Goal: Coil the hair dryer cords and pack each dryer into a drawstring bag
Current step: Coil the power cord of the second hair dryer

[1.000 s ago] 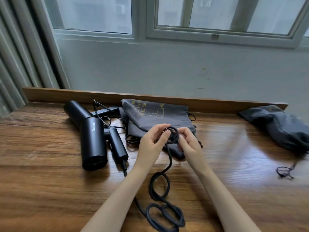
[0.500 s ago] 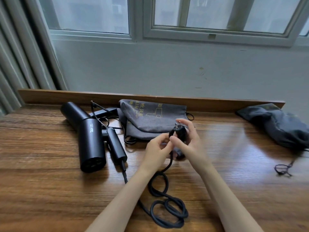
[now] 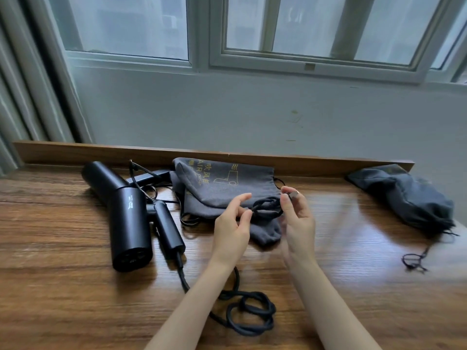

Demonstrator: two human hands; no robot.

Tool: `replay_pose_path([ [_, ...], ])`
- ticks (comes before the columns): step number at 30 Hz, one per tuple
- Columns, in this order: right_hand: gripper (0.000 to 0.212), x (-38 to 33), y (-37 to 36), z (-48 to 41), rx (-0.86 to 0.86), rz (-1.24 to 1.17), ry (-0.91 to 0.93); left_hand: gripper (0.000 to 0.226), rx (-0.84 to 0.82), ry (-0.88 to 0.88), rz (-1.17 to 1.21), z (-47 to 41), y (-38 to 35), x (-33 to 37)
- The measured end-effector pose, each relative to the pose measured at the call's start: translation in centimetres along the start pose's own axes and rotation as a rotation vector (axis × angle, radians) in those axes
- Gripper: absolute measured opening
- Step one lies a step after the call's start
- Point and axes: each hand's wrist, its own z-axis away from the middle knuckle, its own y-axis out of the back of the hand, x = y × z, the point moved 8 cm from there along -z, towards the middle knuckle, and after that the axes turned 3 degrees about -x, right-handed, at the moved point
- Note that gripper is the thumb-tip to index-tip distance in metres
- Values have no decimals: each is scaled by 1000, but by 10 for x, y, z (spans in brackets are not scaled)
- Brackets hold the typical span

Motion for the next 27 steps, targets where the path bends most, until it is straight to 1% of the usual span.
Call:
replay_pose_path([
  [2,12,-12,19,-5,119,-160,34,31,55,60,-14,-3,16,-10],
  [4,13,-19,36,-11,214,-294,10,31,63,69,-44,-3,25,-12],
  [6,10,-21,43,-15,247,-318,-17,30,51,37,-87,-2,23,-5],
  [9,10,-27,51,-17,307,-337,20,27,91,45,-106,-2,22,-3],
  [12,12,-32,63,-18,380,-414,45,23,107,41,-121,-2,18,-3],
  [14,14,-27,64,-18,386,-492,14,22,121,54,-118,-2,17,-4],
  [16,19,-15,55,-17,349,-538,-70,22,132,66,-120,-3,19,-5],
  [17,21,-7,46,-16,297,-539,-124,22,140,67,-126,-4,22,-6],
  [19,24,6,24,-13,143,-444,-205,22,128,27,-151,-6,27,-3],
  [21,28,11,3,-11,-10,-335,-220,27,45,-72,-213,-5,21,6],
  [23,31,11,-11,-10,-109,-306,-207,32,-51,-117,-303,-3,8,8],
  [25,36,12,-16,-9,-157,-349,-224,23,-93,-114,-357,-2,-1,6],
  [27,39,14,-17,-7,-181,-429,-258,10,-128,-121,-329,0,-7,6],
])
